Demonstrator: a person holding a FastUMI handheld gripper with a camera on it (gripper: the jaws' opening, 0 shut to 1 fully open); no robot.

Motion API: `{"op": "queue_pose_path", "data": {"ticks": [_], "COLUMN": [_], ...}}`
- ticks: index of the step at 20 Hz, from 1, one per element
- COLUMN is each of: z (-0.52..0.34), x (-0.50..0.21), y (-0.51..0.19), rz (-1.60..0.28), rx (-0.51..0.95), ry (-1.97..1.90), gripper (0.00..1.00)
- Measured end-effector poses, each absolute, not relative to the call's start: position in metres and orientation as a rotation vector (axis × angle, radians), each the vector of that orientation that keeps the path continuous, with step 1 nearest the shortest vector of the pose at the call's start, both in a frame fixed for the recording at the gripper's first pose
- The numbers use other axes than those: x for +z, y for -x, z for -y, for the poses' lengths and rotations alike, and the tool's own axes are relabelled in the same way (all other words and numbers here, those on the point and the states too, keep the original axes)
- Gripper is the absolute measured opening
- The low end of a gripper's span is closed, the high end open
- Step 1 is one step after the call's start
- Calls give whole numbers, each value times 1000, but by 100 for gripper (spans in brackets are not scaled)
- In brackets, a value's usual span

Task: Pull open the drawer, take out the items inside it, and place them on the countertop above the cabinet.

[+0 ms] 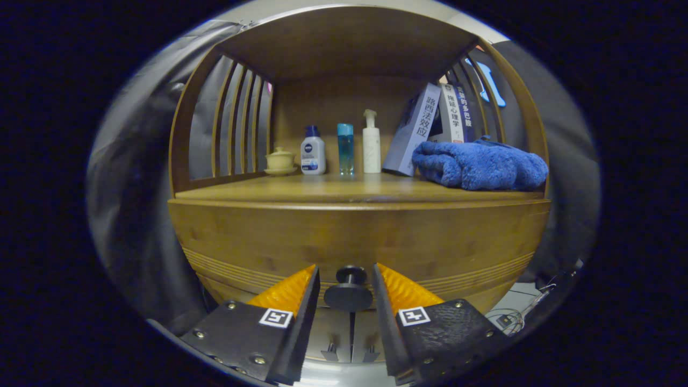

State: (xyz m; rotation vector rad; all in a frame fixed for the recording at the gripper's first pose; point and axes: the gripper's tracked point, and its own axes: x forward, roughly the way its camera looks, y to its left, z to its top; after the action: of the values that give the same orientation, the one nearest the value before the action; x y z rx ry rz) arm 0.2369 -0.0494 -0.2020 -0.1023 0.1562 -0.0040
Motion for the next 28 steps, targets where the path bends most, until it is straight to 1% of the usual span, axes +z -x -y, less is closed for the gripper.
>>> {"op": "queue_pose_path", "data": {"ticks": [1, 3, 7, 10, 12, 14, 15, 19, 23, 28], "z": [54, 54, 52, 53, 53, 53, 53, 52, 49, 45], "x": [-203, -201, -200, -198, -201, -202, -201, -203, -204, -214], "y": [-233, -236, -237, -235, -235, -234, -231, -201, -156, -102], "rz": [-143, -149, -119, -91, -87, -90, -87, -73, -68, -103], "rx": [-35, -22, -18, -44, -42, -22, -25, -48, -76, -59], "ry": [111, 76, -4, 44, 123, 141, 112, 124, 68, 64], "gripper": [57, 43, 44, 43, 38, 35, 30, 29, 29, 29]}}
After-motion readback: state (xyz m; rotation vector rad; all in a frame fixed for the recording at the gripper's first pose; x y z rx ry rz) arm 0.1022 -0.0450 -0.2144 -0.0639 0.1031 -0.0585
